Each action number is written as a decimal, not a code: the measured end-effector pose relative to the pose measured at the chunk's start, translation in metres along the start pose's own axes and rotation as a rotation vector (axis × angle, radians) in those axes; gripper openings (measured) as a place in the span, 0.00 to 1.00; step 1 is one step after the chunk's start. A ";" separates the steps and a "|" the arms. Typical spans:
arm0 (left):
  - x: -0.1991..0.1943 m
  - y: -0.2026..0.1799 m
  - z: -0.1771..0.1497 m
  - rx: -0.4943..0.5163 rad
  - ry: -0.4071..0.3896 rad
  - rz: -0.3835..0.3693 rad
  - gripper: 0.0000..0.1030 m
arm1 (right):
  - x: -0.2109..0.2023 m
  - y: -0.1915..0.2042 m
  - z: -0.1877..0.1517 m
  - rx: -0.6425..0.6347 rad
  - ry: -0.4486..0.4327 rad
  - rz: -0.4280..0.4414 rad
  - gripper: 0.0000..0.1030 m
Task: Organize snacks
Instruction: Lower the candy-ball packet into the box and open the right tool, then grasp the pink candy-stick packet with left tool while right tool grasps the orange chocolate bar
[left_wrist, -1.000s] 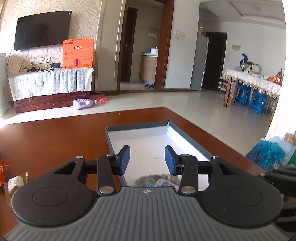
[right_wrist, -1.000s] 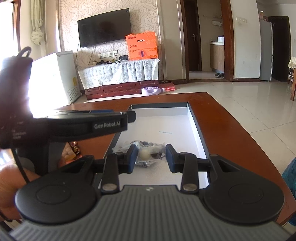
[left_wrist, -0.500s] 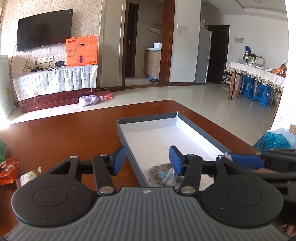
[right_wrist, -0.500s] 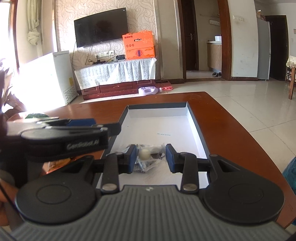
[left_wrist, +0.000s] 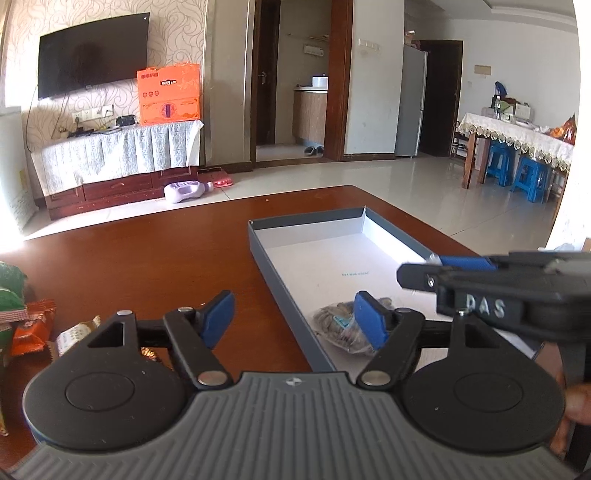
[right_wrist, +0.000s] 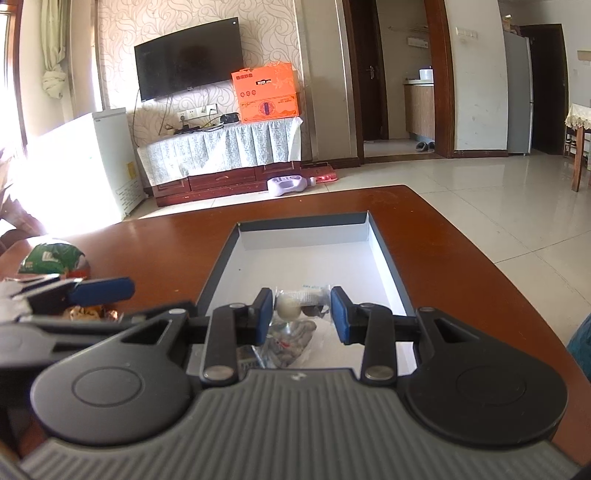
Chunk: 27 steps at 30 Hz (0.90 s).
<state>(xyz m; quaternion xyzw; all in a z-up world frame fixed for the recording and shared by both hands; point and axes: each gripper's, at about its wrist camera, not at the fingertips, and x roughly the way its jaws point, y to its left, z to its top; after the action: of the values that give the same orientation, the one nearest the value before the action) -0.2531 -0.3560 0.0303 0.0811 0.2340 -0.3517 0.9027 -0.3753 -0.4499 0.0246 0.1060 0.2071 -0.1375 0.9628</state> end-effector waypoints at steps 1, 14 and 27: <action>-0.001 0.000 -0.001 0.007 0.003 0.001 0.77 | 0.000 0.000 0.000 0.003 0.000 0.000 0.37; -0.032 0.003 -0.018 0.045 -0.016 0.045 0.88 | -0.013 0.003 -0.007 0.015 -0.031 0.000 0.65; -0.114 0.020 -0.060 0.079 -0.054 0.104 0.94 | -0.060 0.029 -0.020 0.012 -0.080 0.052 0.69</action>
<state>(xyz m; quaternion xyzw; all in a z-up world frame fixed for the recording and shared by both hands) -0.3351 -0.2546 0.0317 0.1193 0.1912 -0.3155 0.9218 -0.4266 -0.4041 0.0373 0.1114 0.1647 -0.1176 0.9730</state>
